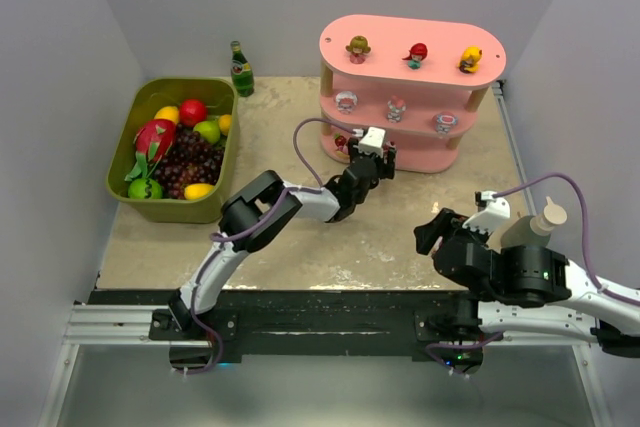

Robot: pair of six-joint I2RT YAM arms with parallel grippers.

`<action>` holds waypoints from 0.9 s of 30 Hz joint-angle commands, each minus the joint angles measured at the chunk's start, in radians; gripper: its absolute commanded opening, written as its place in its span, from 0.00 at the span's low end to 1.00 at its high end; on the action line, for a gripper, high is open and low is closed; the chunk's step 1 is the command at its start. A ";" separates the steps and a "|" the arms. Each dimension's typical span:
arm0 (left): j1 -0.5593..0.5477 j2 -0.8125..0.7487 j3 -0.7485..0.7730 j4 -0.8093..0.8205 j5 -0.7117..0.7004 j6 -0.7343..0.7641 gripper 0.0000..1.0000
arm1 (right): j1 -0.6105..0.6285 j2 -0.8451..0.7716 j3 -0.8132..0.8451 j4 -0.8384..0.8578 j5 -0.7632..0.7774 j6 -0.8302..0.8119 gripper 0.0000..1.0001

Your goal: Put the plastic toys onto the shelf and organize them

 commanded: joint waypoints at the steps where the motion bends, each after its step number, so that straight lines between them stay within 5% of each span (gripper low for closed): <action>1: -0.025 -0.137 -0.061 0.128 -0.014 0.024 0.77 | -0.001 0.017 0.019 -0.013 0.049 0.057 0.71; 9: -0.085 -0.308 -0.295 0.144 -0.067 0.006 0.79 | -0.001 0.078 0.017 -0.055 0.067 0.144 0.72; 14: -0.108 -0.564 -0.526 0.115 -0.125 -0.075 0.79 | -0.008 0.210 0.037 -0.116 0.103 0.269 0.73; 21: -0.107 -0.994 -0.772 -0.236 -0.182 -0.188 0.82 | -0.309 0.354 0.046 0.183 -0.057 -0.068 0.72; 27: -0.105 -1.265 -0.854 -0.469 -0.117 -0.238 0.84 | -0.455 0.402 0.046 0.030 -0.016 0.000 0.70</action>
